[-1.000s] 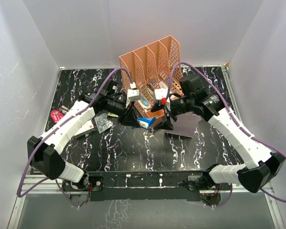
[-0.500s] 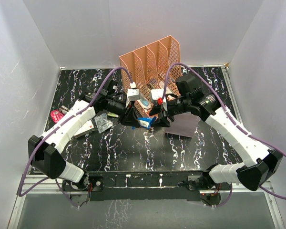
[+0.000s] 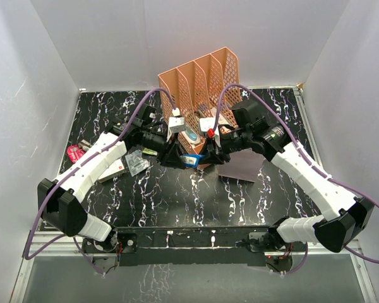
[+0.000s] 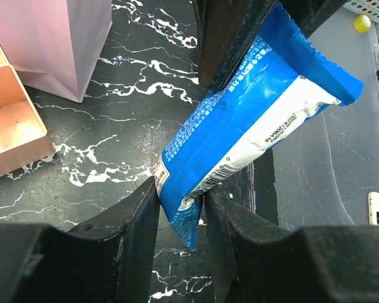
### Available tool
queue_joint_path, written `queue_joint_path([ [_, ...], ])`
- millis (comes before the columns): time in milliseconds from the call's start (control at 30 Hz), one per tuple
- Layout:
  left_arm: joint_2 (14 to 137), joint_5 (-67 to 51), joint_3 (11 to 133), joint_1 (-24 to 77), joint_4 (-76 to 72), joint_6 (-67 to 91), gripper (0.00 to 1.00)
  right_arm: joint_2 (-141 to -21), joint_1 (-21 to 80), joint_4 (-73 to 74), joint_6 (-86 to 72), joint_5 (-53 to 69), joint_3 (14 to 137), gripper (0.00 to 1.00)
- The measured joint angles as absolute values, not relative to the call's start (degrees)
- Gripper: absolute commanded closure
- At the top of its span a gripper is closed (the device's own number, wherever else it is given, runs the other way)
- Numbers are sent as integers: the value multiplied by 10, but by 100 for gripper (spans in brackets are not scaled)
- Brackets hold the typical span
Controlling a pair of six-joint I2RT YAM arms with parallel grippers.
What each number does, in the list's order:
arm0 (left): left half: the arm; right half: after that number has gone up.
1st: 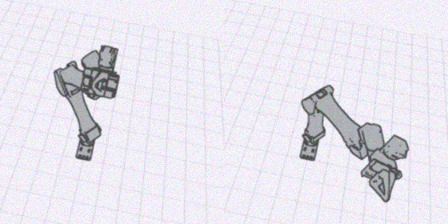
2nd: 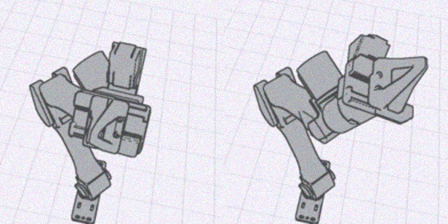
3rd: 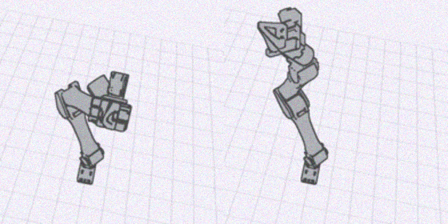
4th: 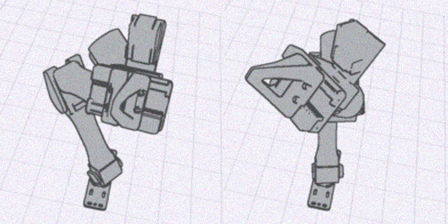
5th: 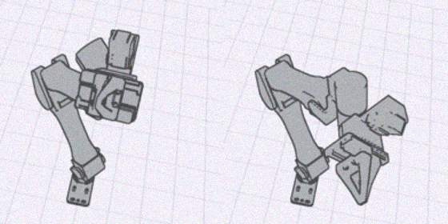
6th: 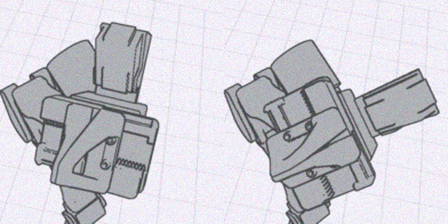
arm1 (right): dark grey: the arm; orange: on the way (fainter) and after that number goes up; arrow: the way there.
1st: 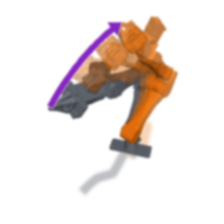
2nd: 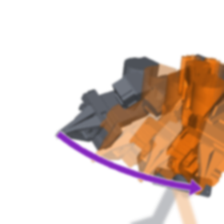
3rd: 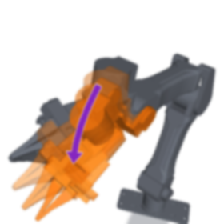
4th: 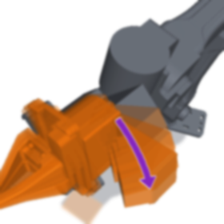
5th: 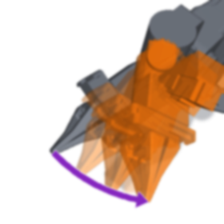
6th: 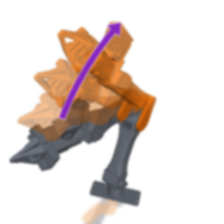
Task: Place the snacks into the paper bag
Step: Place the snack in the paper bag.
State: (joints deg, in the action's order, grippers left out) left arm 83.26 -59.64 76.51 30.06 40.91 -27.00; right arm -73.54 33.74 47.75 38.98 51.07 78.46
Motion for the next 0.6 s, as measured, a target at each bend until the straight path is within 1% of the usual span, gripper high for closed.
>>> queue_joint_path([
  [100, 833, -597, 761, 301, 406, -269, 59, -735, 337, 477, 389, 509, 781, 86],
  [200, 833, -597, 760, 301, 404, -268, 48, -735, 333, 477, 387, 509, 778, 92],
  [267, 832, -596, 760, 301, 404, -268, 41, -732, 326, 471, 384, 509, 773, 92],
  [467, 829, -571, 759, 301, 408, -272, 31, -697, 272, 458, 357, 501, 742, 92],
  [600, 812, -523, 757, 298, 408, -276, 21, -662, 217, 451, 328, 492, 740, 92],
])
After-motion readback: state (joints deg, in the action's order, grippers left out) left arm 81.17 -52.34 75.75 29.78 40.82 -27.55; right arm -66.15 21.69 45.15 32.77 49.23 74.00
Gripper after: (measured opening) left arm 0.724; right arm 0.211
